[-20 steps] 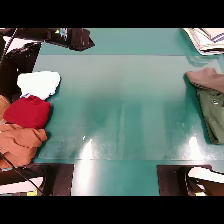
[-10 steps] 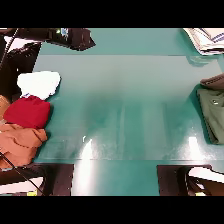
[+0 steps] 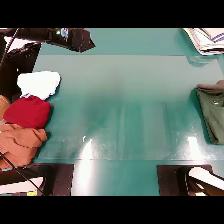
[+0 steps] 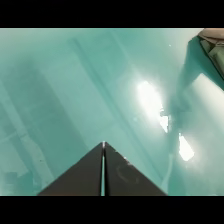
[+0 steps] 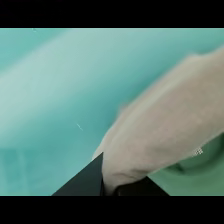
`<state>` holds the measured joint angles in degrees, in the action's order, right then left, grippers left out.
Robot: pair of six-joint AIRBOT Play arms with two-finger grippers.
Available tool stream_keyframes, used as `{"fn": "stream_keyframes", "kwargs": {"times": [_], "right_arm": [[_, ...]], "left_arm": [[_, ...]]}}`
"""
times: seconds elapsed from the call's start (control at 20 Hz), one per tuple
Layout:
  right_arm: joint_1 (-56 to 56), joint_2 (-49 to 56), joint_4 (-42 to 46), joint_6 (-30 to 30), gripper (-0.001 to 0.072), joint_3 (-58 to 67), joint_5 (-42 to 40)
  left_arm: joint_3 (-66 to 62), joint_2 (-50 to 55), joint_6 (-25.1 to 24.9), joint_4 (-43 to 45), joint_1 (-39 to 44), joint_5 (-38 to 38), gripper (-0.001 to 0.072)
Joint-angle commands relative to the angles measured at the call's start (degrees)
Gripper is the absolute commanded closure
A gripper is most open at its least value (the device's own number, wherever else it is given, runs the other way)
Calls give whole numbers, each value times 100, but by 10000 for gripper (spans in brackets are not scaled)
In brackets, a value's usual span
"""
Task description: Fold the shirts.
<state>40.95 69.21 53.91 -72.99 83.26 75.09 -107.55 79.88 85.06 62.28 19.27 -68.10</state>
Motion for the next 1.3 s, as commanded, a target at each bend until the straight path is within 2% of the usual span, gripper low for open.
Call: {"fn": "stream_keyframes", "kwargs": {"times": [0.0, 0.2, 0.25, 0.35, 0.4, 0.6, 0.75, 0.95, 1.15, 1.2, 1.25], "right_arm": [[101, -570, 918, -24, 697, -828, 103], [649, -938, 1598, -55, 693, -1569, 404], [793, -1001, 1742, -55, 656, -1718, 466], [1102, -1082, 1954, -61, 207, -1934, 505], [1224, -1084, 1961, -61, 150, -1991, 514], [1325, -1084, 1749, -107, 151, -2011, 595], [866, -1082, 654, -116, 153, -2011, 592], [-743, -1082, -490, -116, 154, -2011, 592], [-2632, -1080, -470, -114, 166, -2011, 280], [-3012, -1080, -470, -111, 255, -2011, 170], [-3373, -1080, -468, -109, 504, -2011, 74]], "left_arm": [[2, 0, -13, 28, 4, -13, 683], [2, 0, -151, 28, 4, -72, 684], [2, 0, -153, 28, 2, -79, 684], [2, 0, -151, 28, 4, -96, 684], [2, 0, -151, 28, 4, -96, 684], [2, 0, -151, 28, 4, -155, 683], [2, 0, -149, 28, 4, -142, 683], [0, -7, -146, 24, 4, -125, 684], [0, -7, -146, 24, 2, 17, 684], [0, -7, -146, 24, 4, 22, 683], [0, -7, -146, 24, 2, 22, 684]]}}
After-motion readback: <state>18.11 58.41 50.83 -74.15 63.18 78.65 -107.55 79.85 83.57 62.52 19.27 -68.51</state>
